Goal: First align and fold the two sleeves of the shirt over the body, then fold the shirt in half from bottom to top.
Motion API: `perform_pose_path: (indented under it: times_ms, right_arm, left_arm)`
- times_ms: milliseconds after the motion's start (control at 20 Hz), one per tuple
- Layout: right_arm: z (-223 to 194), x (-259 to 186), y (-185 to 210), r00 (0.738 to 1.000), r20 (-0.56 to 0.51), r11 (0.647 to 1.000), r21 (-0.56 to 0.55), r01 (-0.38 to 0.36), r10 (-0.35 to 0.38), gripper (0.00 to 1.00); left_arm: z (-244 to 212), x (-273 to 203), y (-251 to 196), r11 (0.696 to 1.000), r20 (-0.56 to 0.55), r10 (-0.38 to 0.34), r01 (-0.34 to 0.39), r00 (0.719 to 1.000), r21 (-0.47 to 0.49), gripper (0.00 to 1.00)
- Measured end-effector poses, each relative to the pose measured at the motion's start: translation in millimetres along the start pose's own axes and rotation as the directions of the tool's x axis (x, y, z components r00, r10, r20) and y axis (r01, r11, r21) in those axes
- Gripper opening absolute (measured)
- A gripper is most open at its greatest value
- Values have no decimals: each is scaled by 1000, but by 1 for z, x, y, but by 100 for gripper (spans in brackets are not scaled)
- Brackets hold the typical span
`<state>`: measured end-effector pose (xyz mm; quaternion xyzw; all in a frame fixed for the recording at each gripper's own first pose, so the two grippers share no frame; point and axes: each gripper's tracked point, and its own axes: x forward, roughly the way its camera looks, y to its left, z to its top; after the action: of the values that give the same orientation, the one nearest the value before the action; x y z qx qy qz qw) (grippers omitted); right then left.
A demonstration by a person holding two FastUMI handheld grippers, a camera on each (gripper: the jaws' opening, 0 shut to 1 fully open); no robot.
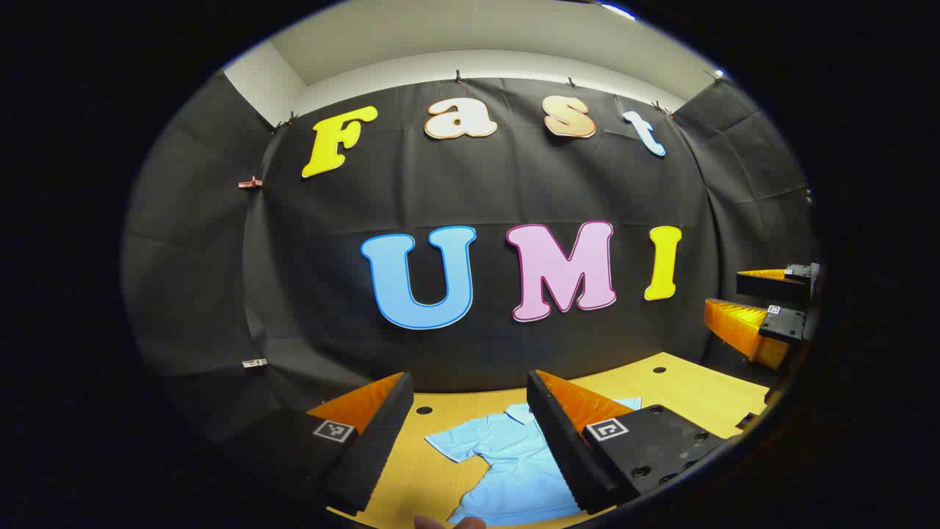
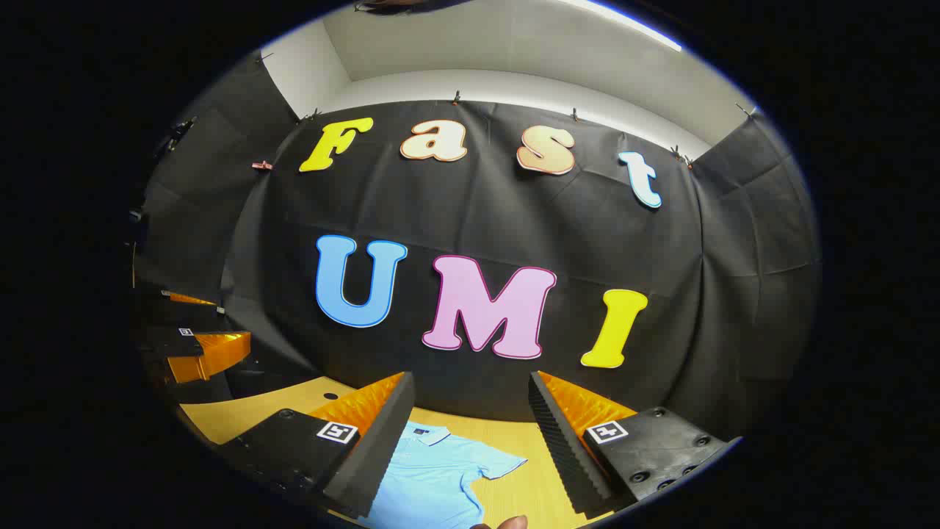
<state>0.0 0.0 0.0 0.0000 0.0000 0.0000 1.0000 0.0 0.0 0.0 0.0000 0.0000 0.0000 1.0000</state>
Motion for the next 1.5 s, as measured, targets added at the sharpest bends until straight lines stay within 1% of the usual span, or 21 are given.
perform_pose_path:
  times_ms: [50, 100, 700, 850, 900, 1000, 1100, 1250, 1400, 1500]
  right_arm:
    - [0, 0, 0, 1000, -3, 1000, -1, -1, 1, 95]
    - [-1, 1, 0, 1000, -3, 1000, -2, 0, 0, 97]
    - [-2, 5, -1, 1000, -10, 1000, -3, 6, -6, 97]
    - [-3, 6, -1, 1000, -13, 1000, 1, 3, -3, 97]
    - [-4, 7, -1, 1000, -17, 1000, 3, 1, -1, 95]
    - [-8, 10, 0, 1000, -31, 1000, 4, 0, 0, 97]
    - [-20, 18, -2, 998, -67, 1000, 4, 2, -2, 97]
    - [-45, 40, -10, 989, -144, 999, 50, 22, -14, 97]
    - [-91, 77, -31, 974, -220, 997, 53, 64, -51, 97]
    - [-132, 104, -43, 956, -287, 995, 56, 82, -63, 97]
  left_arm:
    - [-1, 0, 1, 1000, 0, -1, 1, 1000, 0, 99]
    - [0, 1, 2, 1000, -1, 0, 0, 1000, 1, 99]
    - [-1, 5, 5, 1000, -4, 2, -2, 1000, -5, 99]
    - [-3, 4, 4, 1000, -6, 0, 0, 1000, -3, 99]
    - [-3, 5, 4, 1000, -8, -1, 1, 1000, -3, 99]
    - [-3, 5, 4, 1000, -9, 0, 0, 1000, -4, 99]
    - [-6, 8, 2, 1000, -13, -1, 0, 1000, -6, 99]
    - [-10, 10, -3, 1000, -20, -4, 4, 1000, -9, 99]
    - [-17, 16, -8, 1000, -37, -8, 7, 999, -17, 99]
    - [-22, 21, -15, 1000, -52, -11, 10, 999, -21, 99]
